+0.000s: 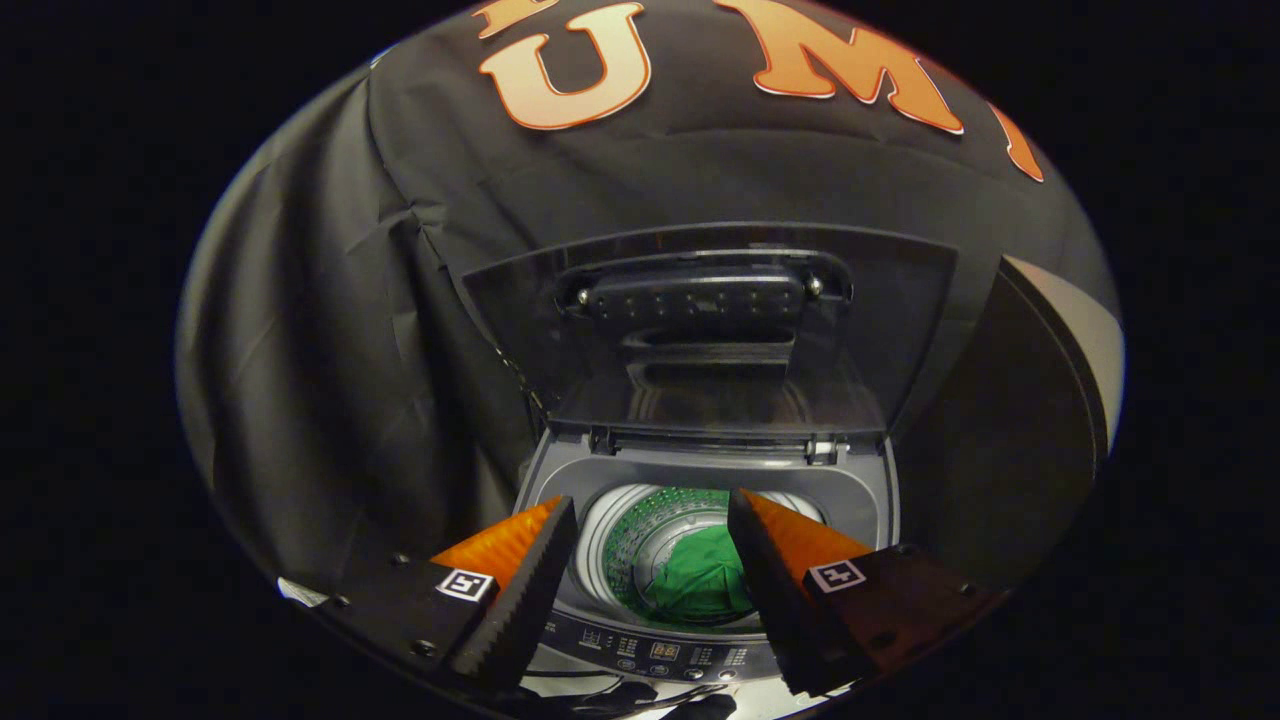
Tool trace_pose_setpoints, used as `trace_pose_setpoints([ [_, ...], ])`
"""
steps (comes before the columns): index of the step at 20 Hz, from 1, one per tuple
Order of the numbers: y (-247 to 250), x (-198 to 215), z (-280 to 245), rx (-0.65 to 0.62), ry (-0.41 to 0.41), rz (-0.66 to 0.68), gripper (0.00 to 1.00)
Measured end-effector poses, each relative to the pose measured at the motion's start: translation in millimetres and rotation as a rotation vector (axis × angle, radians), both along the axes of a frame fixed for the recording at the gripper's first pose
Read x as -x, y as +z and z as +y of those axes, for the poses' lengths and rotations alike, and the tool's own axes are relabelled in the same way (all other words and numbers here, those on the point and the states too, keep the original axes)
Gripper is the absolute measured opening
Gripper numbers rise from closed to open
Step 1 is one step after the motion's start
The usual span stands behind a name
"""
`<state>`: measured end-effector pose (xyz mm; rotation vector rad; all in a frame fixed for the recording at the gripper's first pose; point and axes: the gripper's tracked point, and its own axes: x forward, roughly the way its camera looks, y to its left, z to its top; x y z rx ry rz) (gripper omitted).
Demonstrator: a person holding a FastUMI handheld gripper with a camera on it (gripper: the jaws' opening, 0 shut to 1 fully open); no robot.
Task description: Put the clothes into the washing machine and then close the washing machine lid.
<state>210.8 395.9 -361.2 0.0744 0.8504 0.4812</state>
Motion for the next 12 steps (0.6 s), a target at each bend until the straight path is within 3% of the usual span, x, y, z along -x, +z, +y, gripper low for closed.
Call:
trace_pose_setpoints([
  [4, 20, -9, 1, -0.011, -0.006, -0.036, 0.99],
  [12, 83, -65, 10, -0.021, -0.017, -0.169, 0.99],
])
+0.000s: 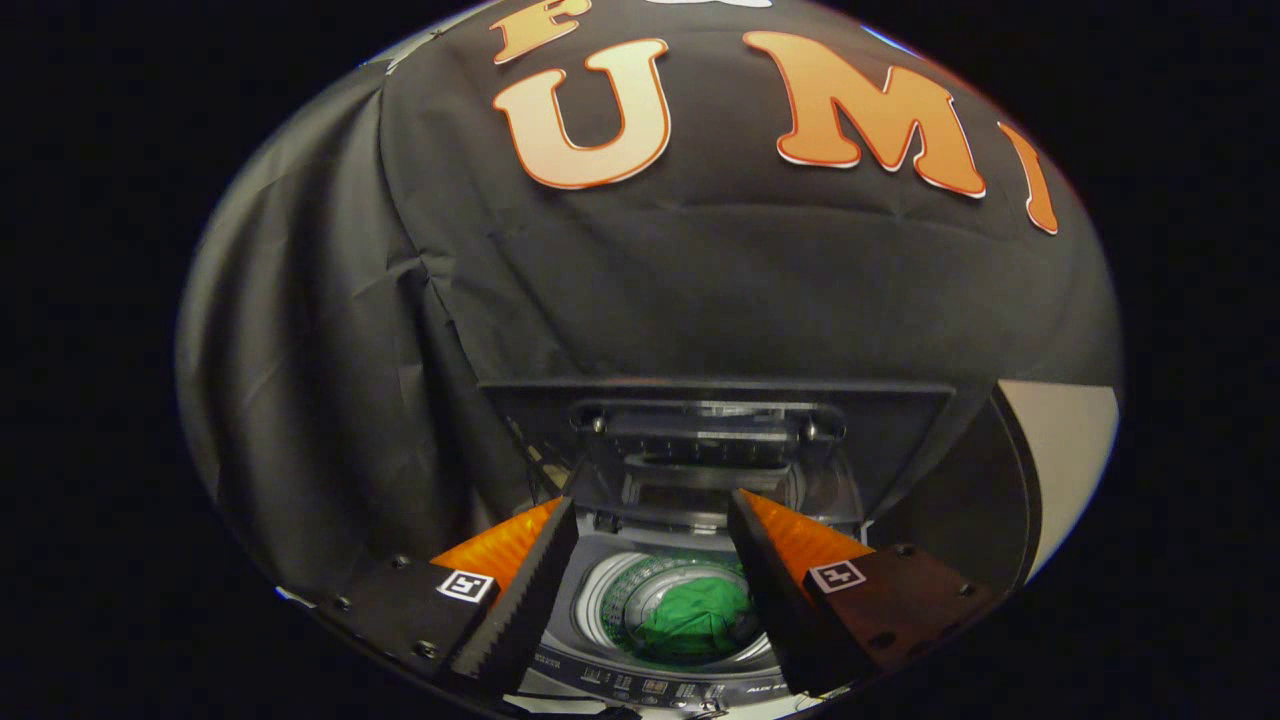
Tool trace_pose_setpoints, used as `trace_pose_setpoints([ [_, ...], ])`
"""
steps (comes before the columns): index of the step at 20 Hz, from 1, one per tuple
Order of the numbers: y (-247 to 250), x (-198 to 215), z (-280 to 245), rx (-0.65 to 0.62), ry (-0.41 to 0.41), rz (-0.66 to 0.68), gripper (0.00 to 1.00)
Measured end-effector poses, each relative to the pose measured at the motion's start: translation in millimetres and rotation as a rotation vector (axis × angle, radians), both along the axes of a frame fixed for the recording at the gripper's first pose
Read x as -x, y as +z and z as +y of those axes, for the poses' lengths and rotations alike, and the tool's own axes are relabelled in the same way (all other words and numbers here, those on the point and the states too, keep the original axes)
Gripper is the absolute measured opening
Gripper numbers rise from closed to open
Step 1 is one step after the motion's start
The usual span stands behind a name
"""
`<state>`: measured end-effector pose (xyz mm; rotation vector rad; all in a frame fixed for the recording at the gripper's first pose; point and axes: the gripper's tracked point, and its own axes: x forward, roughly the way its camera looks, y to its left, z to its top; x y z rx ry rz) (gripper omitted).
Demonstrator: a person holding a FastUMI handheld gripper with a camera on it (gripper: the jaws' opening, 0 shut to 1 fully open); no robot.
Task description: Put the clothes into the washing machine and then close the washing machine lid.
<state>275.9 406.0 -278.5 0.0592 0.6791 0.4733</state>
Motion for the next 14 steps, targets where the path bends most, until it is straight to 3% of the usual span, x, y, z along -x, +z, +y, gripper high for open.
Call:
trace_pose_setpoints([
  [8, 33, -65, 2, -0.005, -0.047, -0.088, 0.98],
  [14, 17, -107, 0, 0.056, -0.095, -0.09, 0.98],
])
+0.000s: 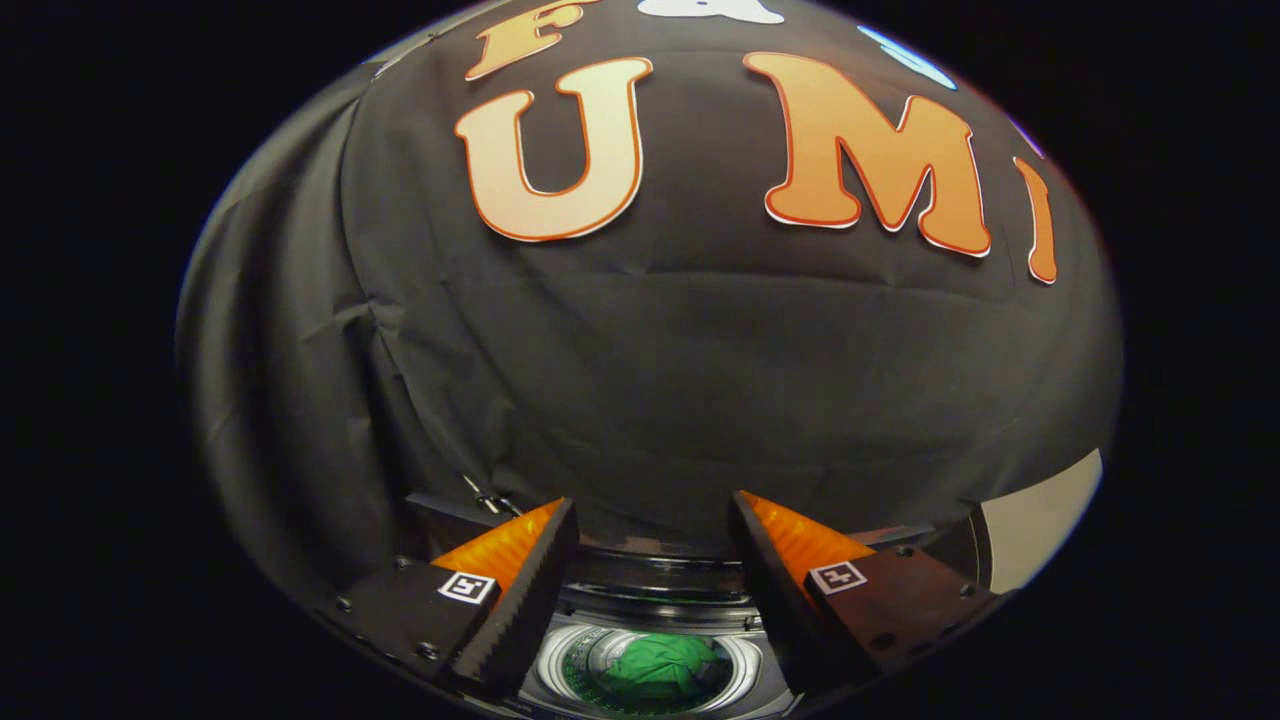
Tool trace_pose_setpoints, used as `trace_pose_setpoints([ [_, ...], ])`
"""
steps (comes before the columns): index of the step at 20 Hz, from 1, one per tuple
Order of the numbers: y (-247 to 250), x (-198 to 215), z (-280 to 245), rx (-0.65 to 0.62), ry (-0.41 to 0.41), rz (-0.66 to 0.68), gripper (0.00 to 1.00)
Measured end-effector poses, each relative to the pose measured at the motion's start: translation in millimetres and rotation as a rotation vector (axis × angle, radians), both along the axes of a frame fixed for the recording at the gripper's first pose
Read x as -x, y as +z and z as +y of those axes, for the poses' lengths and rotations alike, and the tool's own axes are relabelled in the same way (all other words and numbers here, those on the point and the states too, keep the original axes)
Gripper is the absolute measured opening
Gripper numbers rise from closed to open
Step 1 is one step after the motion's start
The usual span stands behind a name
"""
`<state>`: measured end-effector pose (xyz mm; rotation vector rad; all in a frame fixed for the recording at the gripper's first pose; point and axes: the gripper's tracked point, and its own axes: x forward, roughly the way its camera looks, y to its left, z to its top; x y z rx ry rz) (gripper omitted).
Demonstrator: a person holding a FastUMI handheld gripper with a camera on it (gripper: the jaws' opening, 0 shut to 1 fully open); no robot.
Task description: Put the clothes into the washing machine and then close the washing machine lid.
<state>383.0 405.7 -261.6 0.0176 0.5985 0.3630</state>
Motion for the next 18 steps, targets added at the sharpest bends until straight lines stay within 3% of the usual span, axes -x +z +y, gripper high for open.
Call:
trace_pose_setpoints([
  [10, -25, -15, 1, -0.007, -0.055, 0.073, 1.0],
  [18, -23, 11, -2, 0.021, -0.076, 0.058, 1.0],
])
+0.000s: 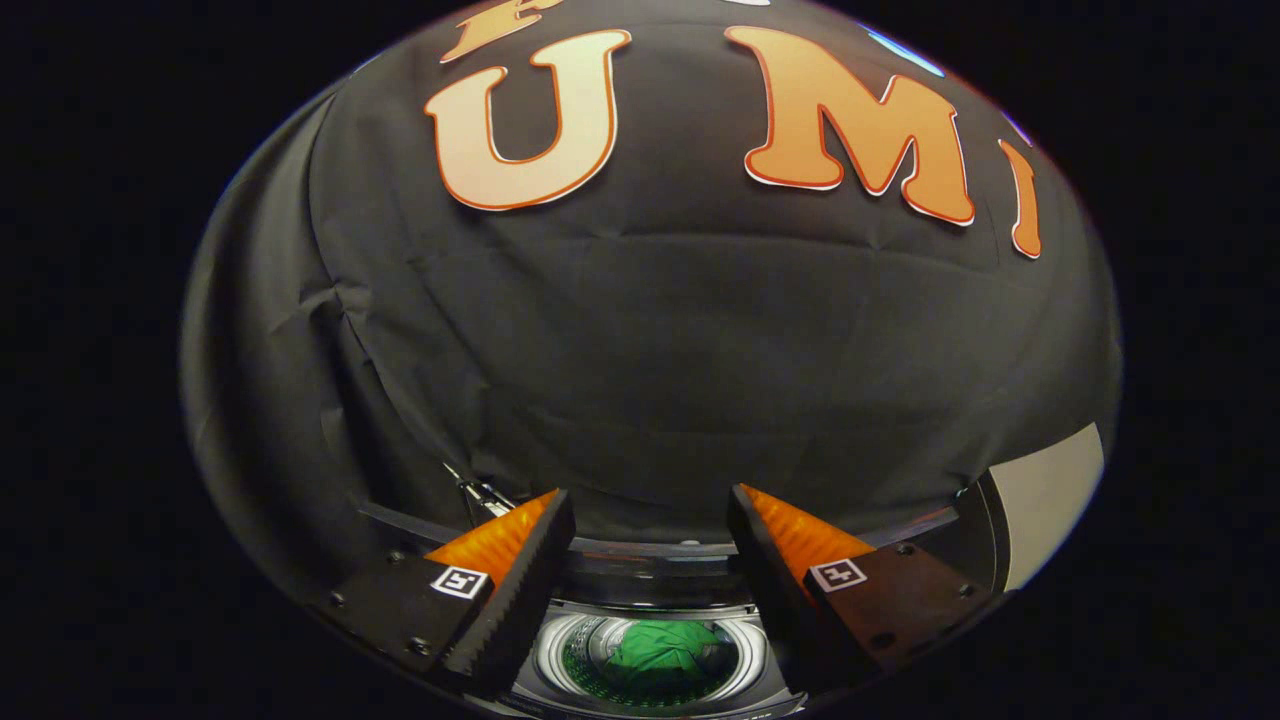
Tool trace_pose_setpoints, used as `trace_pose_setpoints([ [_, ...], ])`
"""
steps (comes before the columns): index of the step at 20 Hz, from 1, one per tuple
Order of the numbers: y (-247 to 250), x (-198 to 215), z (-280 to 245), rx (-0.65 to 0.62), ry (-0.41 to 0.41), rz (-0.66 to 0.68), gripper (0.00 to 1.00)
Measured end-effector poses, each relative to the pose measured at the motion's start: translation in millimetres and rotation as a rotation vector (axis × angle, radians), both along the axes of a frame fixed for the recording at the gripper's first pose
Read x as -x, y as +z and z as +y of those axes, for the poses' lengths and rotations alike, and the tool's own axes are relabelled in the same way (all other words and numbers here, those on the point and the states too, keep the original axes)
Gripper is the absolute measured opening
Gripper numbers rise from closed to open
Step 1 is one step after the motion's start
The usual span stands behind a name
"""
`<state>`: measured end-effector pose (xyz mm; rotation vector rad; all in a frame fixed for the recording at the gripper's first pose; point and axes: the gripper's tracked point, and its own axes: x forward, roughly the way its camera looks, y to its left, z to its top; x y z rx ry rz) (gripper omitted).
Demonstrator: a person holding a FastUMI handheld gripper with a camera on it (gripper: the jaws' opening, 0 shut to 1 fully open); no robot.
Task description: Put the clothes into the washing machine and then close the washing machine lid.
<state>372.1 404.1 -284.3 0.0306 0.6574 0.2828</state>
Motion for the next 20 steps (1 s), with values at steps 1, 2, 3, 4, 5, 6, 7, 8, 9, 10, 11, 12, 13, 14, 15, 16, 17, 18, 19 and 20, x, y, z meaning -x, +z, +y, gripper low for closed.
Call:
trace_pose_setpoints([
  [1, 1, 11, -1, 0.002, 0.002, -0.007, 1.0],
  [2, 3, 18, -2, 0.003, 0.004, -0.008, 1.0],
  [3, 2, 22, -1, 0.002, 0.005, -0.008, 1.0],
  [4, 0, 22, -1, 0.0, 0.007, -0.009, 1.0],
  [5, 1, 22, -2, -0.002, 0.007, -0.01, 1.0],
  [6, 0, 24, -3, -0.002, 0.007, -0.012, 1.0],
  [7, 1, 27, -4, -0.001, 0.008, -0.018, 1.0],
  [8, 2, 33, -4, -0.002, 0.006, -0.025, 1.0],
  [9, 0, 38, -4, -0.002, 0.011, -0.033, 1.0],
  [10, 0, 43, -4, -0.007, 0.015, -0.039, 1.0],
  [11, -1, 46, -4, -0.014, 0.017, -0.045, 1.0],
  [12, -2, 48, -5, -0.014, 0.019, -0.046, 1.0],
  [13, -3, 51, -6, -0.013, 0.018, -0.05, 1.0],
  [14, -3, 55, -6, -0.011, 0.018, -0.054, 1.0],
  [15, -4, 59, -6, -0.014, 0.019, -0.057, 1.0],
  [16, -4, 64, -8, -0.017, 0.019, -0.056, 1.0],
  [17, -6, 66, -8, -0.02, 0.017, -0.062, 0.99],
  [18, -7, 70, -8, -0.017, 0.021, -0.065, 0.99],
  [19, -8, 72, -9, -0.02, 0.018, -0.066, 0.99],
  [20, -9, 75, -8, -0.024, 0.017, -0.067, 1.0],
])
